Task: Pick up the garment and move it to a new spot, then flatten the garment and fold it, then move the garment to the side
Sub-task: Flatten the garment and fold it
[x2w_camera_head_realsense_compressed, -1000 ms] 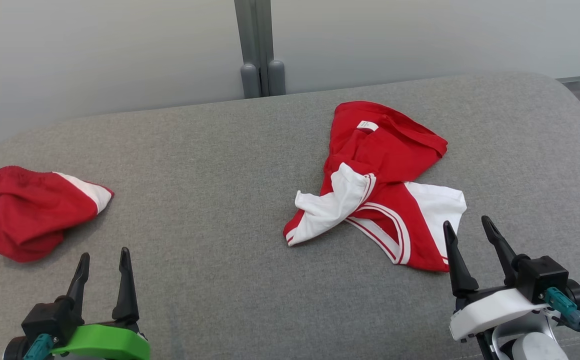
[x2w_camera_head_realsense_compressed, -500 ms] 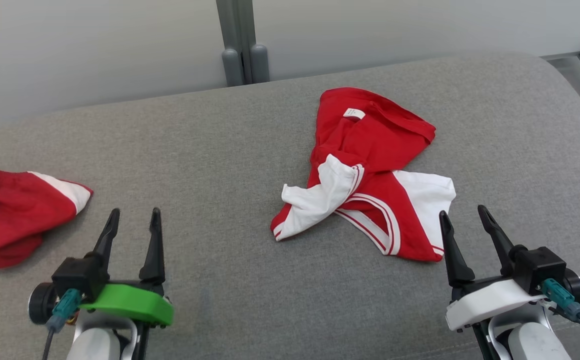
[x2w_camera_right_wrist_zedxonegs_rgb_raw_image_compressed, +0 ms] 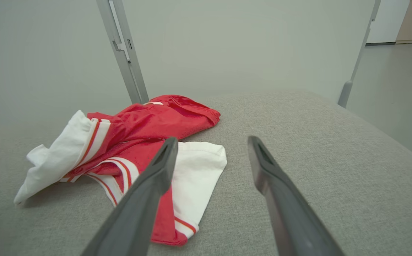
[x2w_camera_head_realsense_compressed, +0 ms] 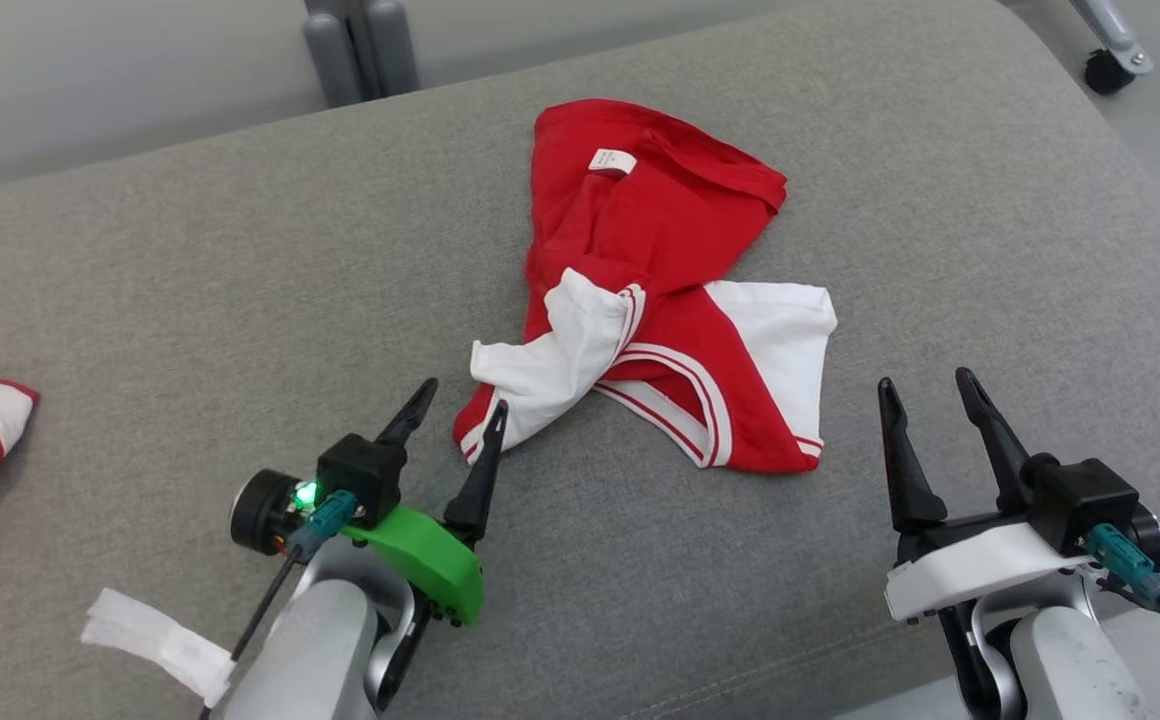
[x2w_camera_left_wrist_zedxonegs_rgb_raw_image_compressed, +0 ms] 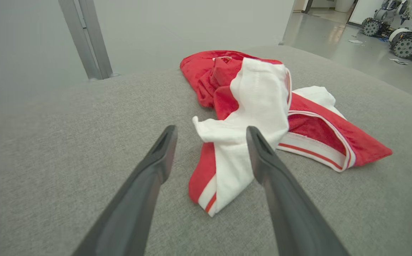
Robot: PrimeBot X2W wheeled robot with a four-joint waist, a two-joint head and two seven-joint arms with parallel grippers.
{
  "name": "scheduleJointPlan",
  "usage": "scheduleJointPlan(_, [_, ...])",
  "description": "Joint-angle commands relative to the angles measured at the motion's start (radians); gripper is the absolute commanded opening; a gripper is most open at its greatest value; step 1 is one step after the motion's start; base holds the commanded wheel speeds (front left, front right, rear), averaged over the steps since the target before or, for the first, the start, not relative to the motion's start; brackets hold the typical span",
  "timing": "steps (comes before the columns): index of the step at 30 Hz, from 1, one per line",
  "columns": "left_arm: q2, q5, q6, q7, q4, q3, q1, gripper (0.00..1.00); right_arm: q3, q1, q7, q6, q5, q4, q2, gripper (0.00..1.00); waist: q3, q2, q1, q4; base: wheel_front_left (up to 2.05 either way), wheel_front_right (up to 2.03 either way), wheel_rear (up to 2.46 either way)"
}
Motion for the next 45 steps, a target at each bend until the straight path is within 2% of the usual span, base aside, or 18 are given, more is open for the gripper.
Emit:
scheduleJointPlan(1, [0.005,-0.021,-0.002,-0.004,0.029,-0.025,-0.023,1.0,0.0,-0.016,-0.007,0.0,0.001,0.002,0.003,1.0,0.055,0.0,0.0,-0.056,0.0,0.0,0.0])
scheduleJointPlan(7, [0.005,-0.07,-0.002,-0.016,0.148,-0.093,-0.067,1.0,-0.001,-0.035,-0.012,0.0,0.004,0.013,0.002,1.0,0.079,0.0,0.0,-0.083,0.0,0.0,0.0])
scheduleJointPlan(12, [-0.001,-0.101,-0.002,-0.021,0.237,-0.095,-0.107,1.0,-0.002,-0.041,-0.012,0.0,0.004,0.017,0.001,1.0,0.083,0.0,0.0,-0.092,0.0,0.0,0.0])
scheduleJointPlan(13, [-0.003,-0.107,-0.002,-0.022,0.253,-0.093,-0.115,0.81,-0.002,-0.041,-0.012,0.0,0.003,0.018,0.001,1.0,0.082,0.0,0.0,-0.093,0.0,0.0,0.0])
scheduleJointPlan(14, [-0.003,-0.111,-0.002,-0.021,0.263,-0.093,-0.12,0.36,-0.003,-0.04,-0.013,0.0,0.001,0.018,0.002,1.0,0.081,0.0,0.0,-0.093,0.0,0.0,0.0])
scheduleJointPlan(15, [-0.002,-0.117,-0.002,-0.022,0.272,-0.086,-0.127,0.0,-0.004,-0.038,-0.013,0.0,-0.002,0.018,0.003,1.0,0.079,0.0,0.0,-0.092,0.0,0.0,0.0])
scheduleJointPlan(21, [0.035,-0.114,0.008,-0.023,0.215,0.01,-0.161,0.0,-0.012,-0.026,-0.013,0.0,-0.006,0.016,0.006,1.0,0.06,0.0,0.0,-0.068,0.0,0.0,0.0])
scheduleJointPlan(26, [0.101,-0.092,0.019,-0.023,0.148,0.099,-0.211,0.0,-0.005,-0.022,-0.013,0.0,-0.005,0.022,0.009,1.0,0.04,0.0,0.0,-0.049,0.0,0.0,0.0])
scheduleJointPlan(37, [0.236,-0.035,0.025,-0.023,0.056,0.199,-0.381,0.0,0.0,0.002,-0.013,0.0,-0.008,0.039,0.01,1.0,-0.008,0.0,0.0,-0.04,0.0,0.0,0.0])
scheduleJointPlan(41, [0.237,-0.029,0.023,-0.022,0.011,0.2,-0.339,0.0,-0.003,0.012,-0.013,0.0,-0.008,0.04,0.013,1.0,-0.022,0.0,0.0,-0.033,0.0,0.0,0.0])
scheduleJointPlan(45, [0.208,-0.027,0.02,-0.022,-0.046,0.18,-0.219,0.0,-0.009,0.027,-0.013,0.0,-0.007,0.046,0.014,1.0,-0.04,0.0,0.0,-0.017,0.0,0.0,0.0])
